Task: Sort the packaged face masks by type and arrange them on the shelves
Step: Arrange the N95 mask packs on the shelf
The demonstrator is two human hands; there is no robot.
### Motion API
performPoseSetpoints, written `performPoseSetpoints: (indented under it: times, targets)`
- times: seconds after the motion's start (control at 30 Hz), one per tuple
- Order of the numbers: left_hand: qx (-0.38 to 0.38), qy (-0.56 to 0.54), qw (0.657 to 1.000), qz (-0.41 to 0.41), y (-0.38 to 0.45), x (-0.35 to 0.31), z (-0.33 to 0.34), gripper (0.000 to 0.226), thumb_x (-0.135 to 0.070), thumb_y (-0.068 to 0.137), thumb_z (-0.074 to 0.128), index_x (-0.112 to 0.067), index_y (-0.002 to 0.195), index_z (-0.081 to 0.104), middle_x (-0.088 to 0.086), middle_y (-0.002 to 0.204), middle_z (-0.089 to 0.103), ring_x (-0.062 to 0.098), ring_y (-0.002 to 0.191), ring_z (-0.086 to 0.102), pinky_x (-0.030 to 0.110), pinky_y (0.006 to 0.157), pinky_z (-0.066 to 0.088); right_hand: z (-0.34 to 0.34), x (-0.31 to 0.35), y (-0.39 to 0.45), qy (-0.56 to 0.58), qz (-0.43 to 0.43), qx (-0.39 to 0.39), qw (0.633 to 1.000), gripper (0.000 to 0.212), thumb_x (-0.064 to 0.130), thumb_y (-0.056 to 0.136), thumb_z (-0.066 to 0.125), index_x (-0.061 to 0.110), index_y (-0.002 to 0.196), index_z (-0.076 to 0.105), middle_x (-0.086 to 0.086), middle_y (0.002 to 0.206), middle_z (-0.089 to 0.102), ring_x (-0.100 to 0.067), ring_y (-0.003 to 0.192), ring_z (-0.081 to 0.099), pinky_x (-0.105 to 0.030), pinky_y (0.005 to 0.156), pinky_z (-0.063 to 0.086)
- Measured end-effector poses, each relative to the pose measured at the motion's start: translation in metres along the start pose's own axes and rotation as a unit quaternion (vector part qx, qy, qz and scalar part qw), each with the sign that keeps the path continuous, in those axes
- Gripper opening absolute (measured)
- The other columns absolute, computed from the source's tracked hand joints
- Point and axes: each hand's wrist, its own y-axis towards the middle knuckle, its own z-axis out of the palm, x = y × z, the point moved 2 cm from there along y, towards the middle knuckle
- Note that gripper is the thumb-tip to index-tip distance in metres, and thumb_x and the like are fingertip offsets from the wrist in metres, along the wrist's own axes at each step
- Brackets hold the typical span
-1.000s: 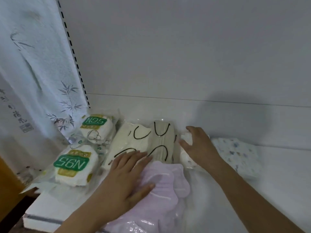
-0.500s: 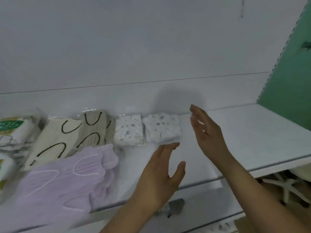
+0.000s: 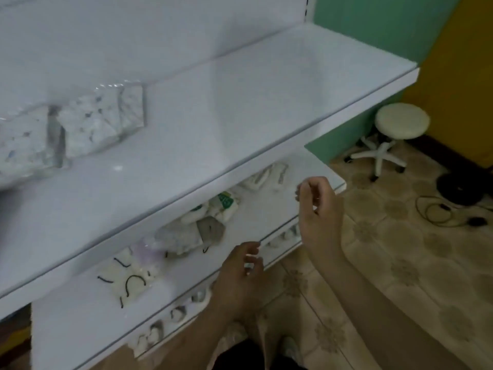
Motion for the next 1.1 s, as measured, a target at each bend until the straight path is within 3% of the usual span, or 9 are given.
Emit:
performPoseSetpoints:
  times: [0.17, 0.3, 0.47, 0.63, 0.77, 0.9, 0.97, 1.0, 1.1]
  targets:
    - [-0.001, 0.014, 0.999, -0.047, 0.027, 0.045, 0.025, 0.024, -0.008, 0.097, 0.061, -0.012, 0.120, 0.062, 0.009, 0.116, 0.065, 0.001, 0.092, 0.062, 0.003, 0.069, 0.046, 0.007, -0.076, -0.026, -0.045, 0.085, 0.049, 0.994, 0.032, 0.038, 0.098, 0.044, 0.021, 0.119, 0.061, 0.007, 0.111, 0.065, -0.008, 0.099, 0.061, -0.031, 0.081, 0.053]
    - [0.010, 0.010, 0.999, -0.037, 0.066, 0.055, 0.046, 0.023, -0.008, 0.095, 0.062, -0.013, 0.118, 0.062, 0.009, 0.112, 0.066, 0.000, 0.086, 0.061, 0.003, 0.066, 0.045, 0.012, -0.113, -0.005, -0.055, 0.109, 0.055, 0.991, 0.045, 0.046, 0.096, 0.043, 0.024, 0.134, 0.055, 0.007, 0.130, 0.059, -0.009, 0.116, 0.056, -0.027, 0.094, 0.048]
    - [0.010, -0.008, 0.999, -0.043, 0.112, 0.055, 0.078, 0.021, -0.015, 0.097, 0.061, -0.022, 0.117, 0.061, 0.000, 0.109, 0.067, 0.009, 0.094, 0.065, 0.022, 0.079, 0.054, 0.007, -0.158, 0.035, -0.077, 0.108, 0.065, 0.989, 0.038, 0.031, 0.102, 0.048, 0.020, 0.138, 0.051, 0.001, 0.133, 0.056, -0.011, 0.118, 0.054, -0.016, 0.088, 0.043]
    - [-0.021, -0.004, 0.997, -0.079, 0.162, 0.058, 0.106, 0.025, -0.015, 0.098, 0.059, -0.017, 0.123, 0.060, -0.001, 0.108, 0.065, 0.012, 0.090, 0.062, 0.030, 0.083, 0.055, 0.009, -0.223, 0.085, -0.101, 0.107, 0.117, 0.982, 0.042, 0.032, 0.101, 0.050, 0.018, 0.140, 0.048, 0.000, 0.136, 0.053, -0.014, 0.119, 0.053, -0.027, 0.098, 0.044]
    - [-0.086, 0.012, 0.990, -0.112, 0.211, 0.059, 0.127, 0.028, -0.014, 0.096, 0.060, -0.013, 0.124, 0.058, 0.003, 0.106, 0.065, 0.006, 0.074, 0.060, 0.009, 0.056, 0.046, 0.030, -0.288, 0.133, -0.144, 0.132, 0.222, 0.955, 0.053, 0.030, 0.097, 0.059, 0.016, 0.144, 0.041, -0.008, 0.140, 0.048, -0.021, 0.118, 0.056, -0.032, 0.100, 0.045]
    - [-0.171, 0.092, 0.975, -0.111, 0.262, 0.069, 0.140, 0.040, -0.016, 0.093, 0.062, -0.012, 0.132, 0.054, 0.014, 0.124, 0.061, 0.026, 0.108, 0.061, 0.024, 0.088, 0.044, 0.072, -0.334, 0.179, -0.143, 0.223, 0.311, 0.913, 0.065, 0.033, 0.093, 0.065, 0.009, 0.146, 0.035, -0.012, 0.143, 0.046, -0.024, 0.126, 0.052, -0.021, 0.095, 0.037]
    - [-0.185, 0.145, 0.967, -0.104, 0.282, 0.074, 0.149, 0.047, -0.018, 0.094, 0.061, -0.012, 0.139, 0.049, 0.018, 0.131, 0.053, 0.031, 0.115, 0.058, 0.030, 0.095, 0.043, 0.088, -0.350, 0.193, -0.112, 0.272, 0.295, 0.909, 0.071, 0.036, 0.089, 0.069, 0.001, 0.142, 0.036, -0.014, 0.139, 0.050, -0.025, 0.117, 0.057, -0.018, 0.097, 0.039]
    - [-0.184, 0.161, 0.964, -0.101, 0.290, 0.076, 0.155, 0.050, -0.019, 0.095, 0.060, -0.014, 0.142, 0.047, 0.018, 0.134, 0.050, 0.030, 0.114, 0.057, 0.029, 0.095, 0.042, 0.096, -0.358, 0.197, -0.080, 0.301, 0.274, 0.910, 0.073, 0.037, 0.087, 0.071, -0.003, 0.139, 0.039, -0.015, 0.130, 0.055, -0.025, 0.102, 0.062, -0.026, 0.100, 0.045]
    - [-0.167, 0.161, 0.968, -0.098, 0.310, 0.087, 0.166, 0.057, -0.024, 0.096, 0.060, -0.017, 0.149, 0.040, 0.015, 0.136, 0.051, 0.027, 0.114, 0.059, 0.030, 0.099, 0.045, 0.122, -0.371, 0.207, -0.020, 0.355, 0.259, 0.898, 0.065, 0.038, 0.082, 0.077, -0.004, 0.126, 0.054, -0.011, 0.094, 0.058, -0.018, 0.074, 0.058, -0.035, 0.078, 0.058]
